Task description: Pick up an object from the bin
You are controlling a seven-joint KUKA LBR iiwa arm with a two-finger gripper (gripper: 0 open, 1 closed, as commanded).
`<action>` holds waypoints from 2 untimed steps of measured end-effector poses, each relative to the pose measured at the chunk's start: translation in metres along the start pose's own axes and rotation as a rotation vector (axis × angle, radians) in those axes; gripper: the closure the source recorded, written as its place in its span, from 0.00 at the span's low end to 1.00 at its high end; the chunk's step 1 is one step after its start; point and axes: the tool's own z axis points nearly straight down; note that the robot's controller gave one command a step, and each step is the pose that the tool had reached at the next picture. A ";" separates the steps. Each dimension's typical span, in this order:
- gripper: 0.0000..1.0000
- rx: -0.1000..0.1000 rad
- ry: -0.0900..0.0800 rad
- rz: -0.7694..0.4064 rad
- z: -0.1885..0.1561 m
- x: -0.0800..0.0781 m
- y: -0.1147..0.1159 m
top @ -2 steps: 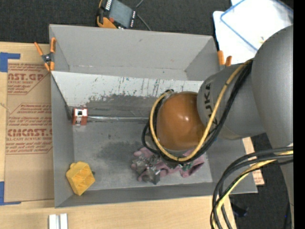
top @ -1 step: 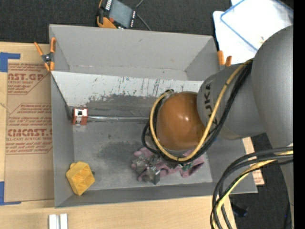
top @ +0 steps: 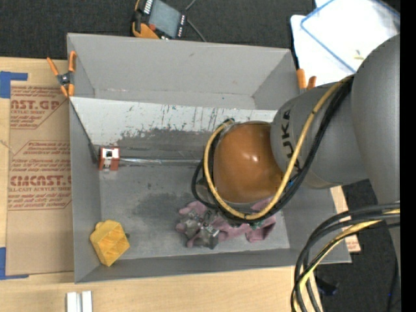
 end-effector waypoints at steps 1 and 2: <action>1.00 0.000 0.000 0.093 0.001 0.012 -0.021; 1.00 0.002 -0.007 -0.021 -0.064 0.004 -0.016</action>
Offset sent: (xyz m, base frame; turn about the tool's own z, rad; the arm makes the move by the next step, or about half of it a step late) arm 0.0072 -0.0158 0.0616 -0.0213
